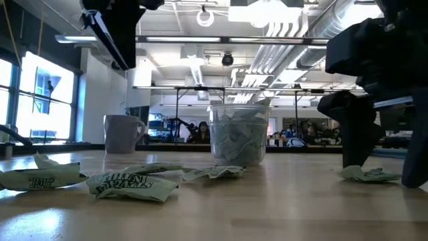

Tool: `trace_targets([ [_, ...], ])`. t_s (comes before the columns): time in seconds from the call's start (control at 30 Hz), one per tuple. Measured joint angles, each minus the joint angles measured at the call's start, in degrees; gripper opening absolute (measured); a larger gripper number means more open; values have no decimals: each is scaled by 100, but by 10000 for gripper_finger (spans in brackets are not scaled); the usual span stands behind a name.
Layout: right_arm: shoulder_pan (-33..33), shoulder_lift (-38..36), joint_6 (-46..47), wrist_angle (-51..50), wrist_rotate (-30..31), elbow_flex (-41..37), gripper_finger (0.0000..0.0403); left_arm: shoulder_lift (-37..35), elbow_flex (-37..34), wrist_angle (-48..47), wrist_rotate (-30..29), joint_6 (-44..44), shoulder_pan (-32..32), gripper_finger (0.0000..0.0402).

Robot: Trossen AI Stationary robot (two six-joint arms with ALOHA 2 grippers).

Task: Pick and place Stevia / Truvia into bins
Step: Put the stevia packet into the transparent container

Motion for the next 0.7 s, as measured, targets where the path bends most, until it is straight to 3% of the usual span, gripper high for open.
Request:
trace_targets([
  [0.2, -1, 208, -4, 200, 39, 20, 254, -325, -362, 69, 18, -156, 2, 181],
  [0.6, -240, 247, 33, 135, 192, 12, 25, -1387, -1411, 264, 34, -680, 4, 181],
  [0.7, -416, 67, 206, -21, 274, -9, 9, -1845, -1896, 500, 51, -959, 4, 181],
])
